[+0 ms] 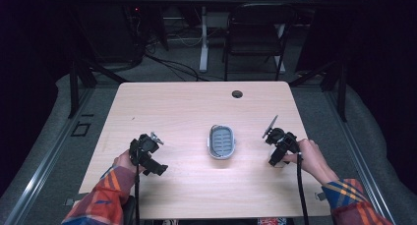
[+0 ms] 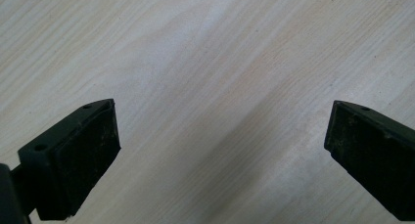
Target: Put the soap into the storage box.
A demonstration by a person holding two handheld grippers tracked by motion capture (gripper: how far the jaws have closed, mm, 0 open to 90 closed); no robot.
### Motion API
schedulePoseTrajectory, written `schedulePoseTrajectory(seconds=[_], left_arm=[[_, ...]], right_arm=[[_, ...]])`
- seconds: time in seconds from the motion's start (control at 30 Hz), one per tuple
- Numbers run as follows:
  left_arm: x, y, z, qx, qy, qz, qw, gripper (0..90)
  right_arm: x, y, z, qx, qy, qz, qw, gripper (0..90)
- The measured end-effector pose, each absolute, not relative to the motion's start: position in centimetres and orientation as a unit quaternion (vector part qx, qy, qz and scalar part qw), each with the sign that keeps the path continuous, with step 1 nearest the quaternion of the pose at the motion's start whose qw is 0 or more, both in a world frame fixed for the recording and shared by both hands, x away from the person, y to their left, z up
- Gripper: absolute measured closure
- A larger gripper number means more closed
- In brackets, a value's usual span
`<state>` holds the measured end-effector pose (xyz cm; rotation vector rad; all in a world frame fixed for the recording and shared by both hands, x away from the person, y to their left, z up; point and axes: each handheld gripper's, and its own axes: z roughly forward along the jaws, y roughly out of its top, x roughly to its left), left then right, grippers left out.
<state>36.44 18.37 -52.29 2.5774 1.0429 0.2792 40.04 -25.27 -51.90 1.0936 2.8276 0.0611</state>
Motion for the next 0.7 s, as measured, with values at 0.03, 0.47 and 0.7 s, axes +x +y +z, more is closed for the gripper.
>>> schedulePoseTrajectory(seconds=[0.03,0.47,0.7], left_arm=[[36.4,18.4,-52.3,0.909,0.367,0.098,0.172,0.0],[36.5,18.4,-52.3,0.909,0.367,0.097,0.173,0.0],[36.5,18.3,-52.3,0.91,0.364,0.096,0.172,0.0]], right_arm=[[40.1,-25.1,-51.8,0.357,0.932,0.022,0.056,24.4],[40.6,-23.7,-51.1,0.348,0.935,0.03,0.058,24.4],[41.0,-22.8,-50.9,0.333,0.941,0.021,0.058,24.5]])
